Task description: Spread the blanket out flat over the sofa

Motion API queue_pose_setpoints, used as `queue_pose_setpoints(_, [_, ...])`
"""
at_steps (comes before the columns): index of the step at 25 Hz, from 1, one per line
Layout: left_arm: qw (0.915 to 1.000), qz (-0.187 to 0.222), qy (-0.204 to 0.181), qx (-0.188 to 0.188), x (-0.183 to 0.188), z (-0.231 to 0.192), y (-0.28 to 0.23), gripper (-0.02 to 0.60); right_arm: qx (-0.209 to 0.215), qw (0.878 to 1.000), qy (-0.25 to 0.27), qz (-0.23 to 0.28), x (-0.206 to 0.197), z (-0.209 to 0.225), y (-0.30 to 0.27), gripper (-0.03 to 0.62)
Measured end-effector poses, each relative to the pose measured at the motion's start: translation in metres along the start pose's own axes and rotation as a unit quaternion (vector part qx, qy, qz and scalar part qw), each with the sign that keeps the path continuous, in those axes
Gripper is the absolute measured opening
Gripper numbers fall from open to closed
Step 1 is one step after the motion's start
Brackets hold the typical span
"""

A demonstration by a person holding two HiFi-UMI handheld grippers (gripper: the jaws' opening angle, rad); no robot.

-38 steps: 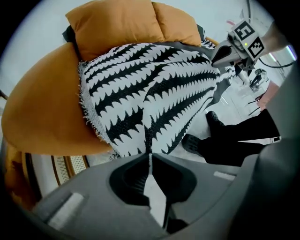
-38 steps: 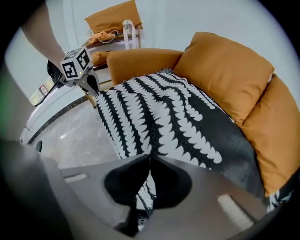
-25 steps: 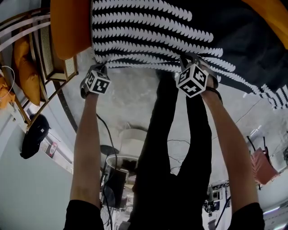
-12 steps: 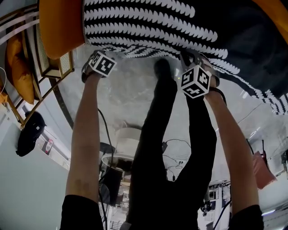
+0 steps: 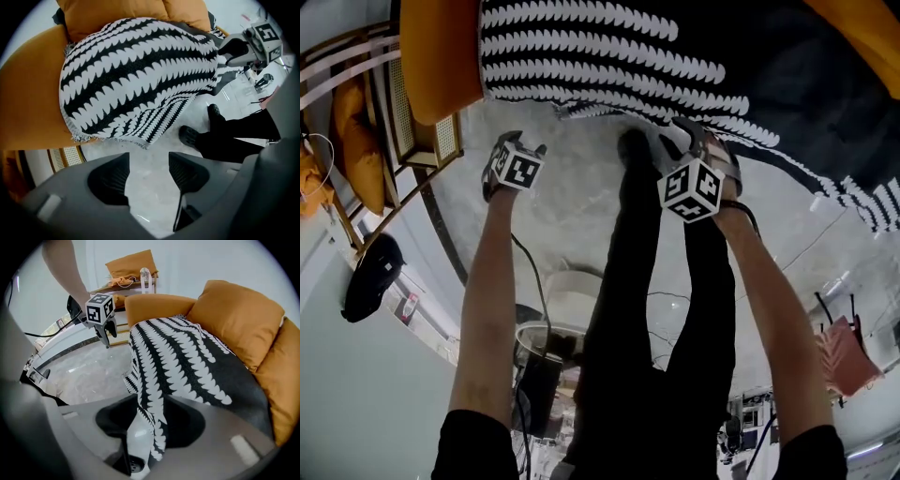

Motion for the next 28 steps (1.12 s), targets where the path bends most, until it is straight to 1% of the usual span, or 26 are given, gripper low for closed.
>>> queue_pose_setpoints(3, [0.9997, 0.022, 0.007, 0.006, 0.008, 0.015, 0.022, 0.267, -0.006, 1.000, -0.012, -0.002, -0.008, 0.003, 0.026, 0.175])
queue_pose_setpoints(5, [0.9989, 0.044, 0.014, 0.010, 0.017, 0.028, 0.039, 0.268, -0.010, 1.000, -0.020, -0.003, -0.015, 0.004, 0.049, 0.175])
queue_pose_setpoints(7, [0.9974, 0.069, 0.018, 0.011, 0.030, 0.044, 0.058, 0.267, -0.017, 0.999, -0.030, -0.003, -0.023, 0.007, 0.074, 0.175])
queue_pose_setpoints(9, [0.9952, 0.096, 0.018, 0.008, 0.052, 0.060, 0.078, 0.267, -0.030, 0.999, -0.040, -0.001, -0.029, 0.017, 0.099, 0.175])
queue_pose_setpoints(11, [0.9929, 0.118, 0.019, 0.004, 0.070, 0.081, 0.102, 0.267, -0.042, 0.998, -0.052, 0.004, -0.035, 0.024, 0.128, 0.175])
queue_pose_setpoints(13, [0.9911, 0.131, 0.024, -0.007, 0.079, 0.108, 0.128, 0.267, -0.047, 0.996, -0.069, 0.009, -0.042, 0.027, 0.160, 0.175])
queue_pose_setpoints(15, [0.9886, 0.148, 0.020, -0.017, 0.086, 0.137, 0.152, 0.267, -0.055, 0.994, -0.089, 0.014, -0.050, 0.029, 0.191, 0.169])
queue_pose_setpoints(17, [0.9850, 0.171, 0.009, -0.022, 0.096, 0.163, 0.176, 0.267, -0.068, 0.992, -0.109, 0.018, -0.059, 0.034, 0.219, 0.167])
queue_pose_setpoints(21, [0.9758, 0.216, 0.001, -0.033, 0.119, 0.212, 0.232, 0.267, -0.098, 0.985, -0.142, 0.027, -0.072, 0.043, 0.273, 0.154])
queue_pose_setpoints(24, [0.9697, 0.240, -0.004, -0.047, 0.133, 0.252, 0.268, 0.267, -0.120, 0.978, -0.164, 0.041, -0.080, 0.049, 0.315, 0.148])
queue_pose_setpoints(28, [0.9559, 0.288, -0.012, -0.058, 0.161, 0.304, 0.324, 0.265, -0.143, 0.969, -0.191, 0.062, -0.094, 0.057, 0.372, 0.132])
Point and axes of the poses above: the fingertips, and each gripper's own axes: y backward along the fingers, z to its right, x out of its top, the point moved 4 cm from there along y, backward along the fingers, and after that the axes turned 6 degrees about y, right-handed, at the moved point
